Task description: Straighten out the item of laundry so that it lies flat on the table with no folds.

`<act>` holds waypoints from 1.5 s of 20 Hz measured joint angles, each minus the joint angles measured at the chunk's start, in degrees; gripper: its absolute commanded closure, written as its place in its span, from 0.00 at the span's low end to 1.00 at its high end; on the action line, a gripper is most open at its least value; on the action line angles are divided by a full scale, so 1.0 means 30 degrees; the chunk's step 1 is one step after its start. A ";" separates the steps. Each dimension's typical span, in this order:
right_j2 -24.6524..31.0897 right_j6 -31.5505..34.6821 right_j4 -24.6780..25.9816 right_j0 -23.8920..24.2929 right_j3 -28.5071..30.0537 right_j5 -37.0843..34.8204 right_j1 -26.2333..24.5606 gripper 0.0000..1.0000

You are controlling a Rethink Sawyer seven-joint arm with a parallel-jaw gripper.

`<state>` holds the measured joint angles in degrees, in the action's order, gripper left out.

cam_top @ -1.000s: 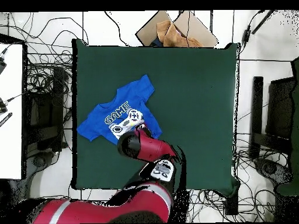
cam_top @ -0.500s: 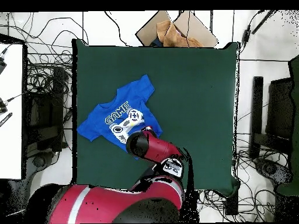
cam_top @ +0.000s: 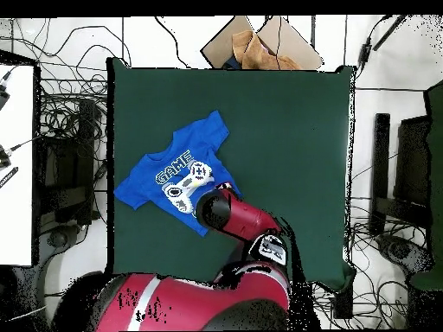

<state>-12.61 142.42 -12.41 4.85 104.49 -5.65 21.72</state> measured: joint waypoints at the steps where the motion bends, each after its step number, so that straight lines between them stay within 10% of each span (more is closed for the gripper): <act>1: 0.0003 0.0000 0.0004 0.0008 0.0000 -0.0135 0.0093 1.00; 30: 0.0025 0.0000 0.0012 -0.1243 -0.0008 -0.3519 0.2084 1.00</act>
<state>-12.53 142.42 -12.37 1.12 104.46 -16.20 27.97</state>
